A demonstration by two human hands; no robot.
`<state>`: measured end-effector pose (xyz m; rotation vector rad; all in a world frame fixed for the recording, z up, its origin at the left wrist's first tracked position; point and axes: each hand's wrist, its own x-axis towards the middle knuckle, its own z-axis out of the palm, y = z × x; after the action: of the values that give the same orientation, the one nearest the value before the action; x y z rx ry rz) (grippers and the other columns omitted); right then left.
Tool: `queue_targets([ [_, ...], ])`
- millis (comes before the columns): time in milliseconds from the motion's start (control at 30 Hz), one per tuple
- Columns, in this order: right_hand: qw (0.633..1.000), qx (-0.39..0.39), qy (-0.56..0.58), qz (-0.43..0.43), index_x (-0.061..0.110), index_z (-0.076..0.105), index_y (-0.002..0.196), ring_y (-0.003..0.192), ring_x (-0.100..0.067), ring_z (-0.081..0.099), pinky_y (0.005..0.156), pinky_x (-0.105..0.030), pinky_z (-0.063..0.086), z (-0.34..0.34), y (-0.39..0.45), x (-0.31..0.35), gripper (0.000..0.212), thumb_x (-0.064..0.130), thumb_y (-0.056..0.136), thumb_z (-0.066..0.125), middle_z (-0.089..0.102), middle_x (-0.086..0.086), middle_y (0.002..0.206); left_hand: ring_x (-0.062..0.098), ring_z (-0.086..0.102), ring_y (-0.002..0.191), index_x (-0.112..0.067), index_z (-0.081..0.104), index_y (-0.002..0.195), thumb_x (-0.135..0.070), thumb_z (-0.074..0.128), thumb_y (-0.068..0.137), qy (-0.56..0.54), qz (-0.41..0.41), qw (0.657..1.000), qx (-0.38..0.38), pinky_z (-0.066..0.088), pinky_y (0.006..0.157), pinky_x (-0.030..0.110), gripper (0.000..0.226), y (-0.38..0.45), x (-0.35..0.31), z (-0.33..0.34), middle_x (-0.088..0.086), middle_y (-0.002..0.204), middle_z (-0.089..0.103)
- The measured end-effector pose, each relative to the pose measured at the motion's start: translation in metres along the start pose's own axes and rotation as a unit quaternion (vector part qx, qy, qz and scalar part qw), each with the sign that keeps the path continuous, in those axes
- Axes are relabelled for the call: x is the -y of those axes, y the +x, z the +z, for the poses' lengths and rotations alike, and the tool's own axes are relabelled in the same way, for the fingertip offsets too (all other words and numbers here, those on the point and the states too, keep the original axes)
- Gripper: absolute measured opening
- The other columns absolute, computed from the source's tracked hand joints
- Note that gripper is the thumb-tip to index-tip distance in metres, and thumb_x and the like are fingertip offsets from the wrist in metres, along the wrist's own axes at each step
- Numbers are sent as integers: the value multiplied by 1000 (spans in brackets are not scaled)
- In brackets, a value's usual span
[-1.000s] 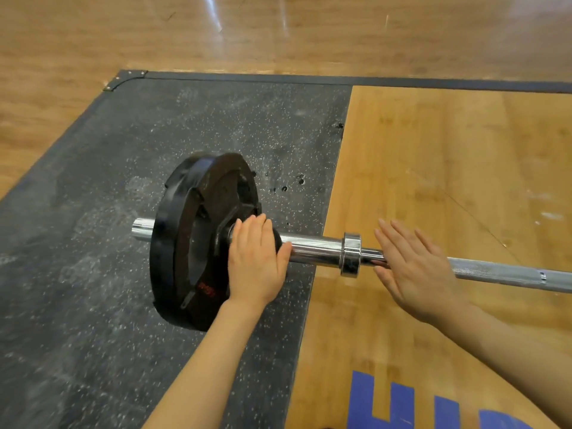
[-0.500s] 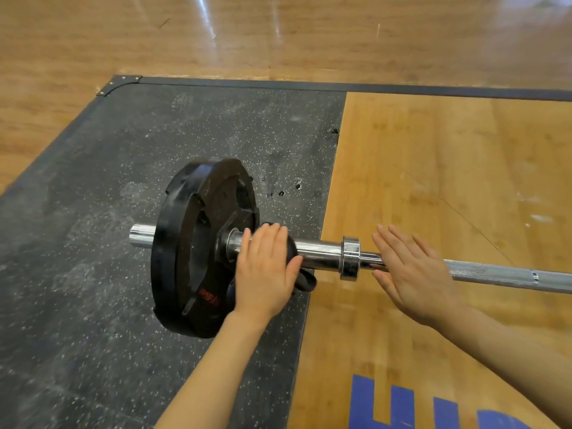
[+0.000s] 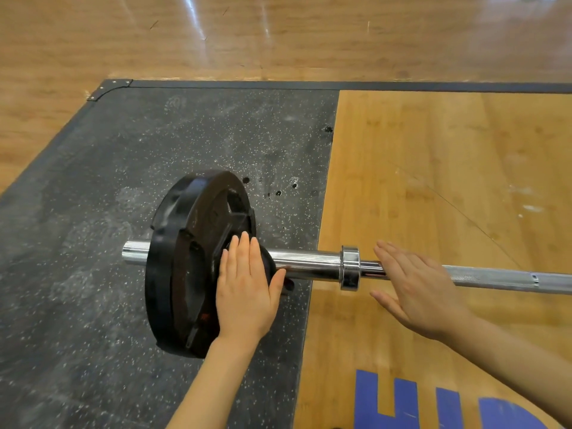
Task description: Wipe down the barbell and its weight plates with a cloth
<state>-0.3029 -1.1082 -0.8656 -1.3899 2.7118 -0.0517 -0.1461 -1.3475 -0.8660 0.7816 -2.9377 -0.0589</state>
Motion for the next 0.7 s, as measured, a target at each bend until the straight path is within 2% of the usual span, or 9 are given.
queue_targets([
  [133,1000,-1,-2,-16,1,52,137,128,-28,53,102,-42,45,1,-13,5,76,59,96,25,52,-15,141,30,19,147,2,34,147,-57,4,99,-22,-18,1000,6,17,120,45,82,-16,-1,-6,18,156,28],
  [333,999,-5,18,-38,0,49,139,131,-24,50,109,-38,27,-3,-29,4,75,56,100,17,49,-14,144,25,15,148,-2,31,149,-58,2,99,-59,-20,998,20,15,120,42,81,-45,4,-12,13,158,24],
  [567,1000,-11,3,-26,-2,47,139,133,-27,46,111,-37,24,-3,-37,-6,76,54,100,16,46,-17,145,27,15,148,-1,31,149,-57,5,99,-64,-20,997,28,11,120,39,79,-71,5,-12,13,158,23],
  [700,998,7,-28,-49,-1,46,140,134,-26,46,110,-39,26,3,-45,-5,72,53,98,24,46,-15,146,30,20,146,2,36,145,-55,10,101,-76,-16,997,9,10,119,41,77,-72,5,-10,16,155,31],
])
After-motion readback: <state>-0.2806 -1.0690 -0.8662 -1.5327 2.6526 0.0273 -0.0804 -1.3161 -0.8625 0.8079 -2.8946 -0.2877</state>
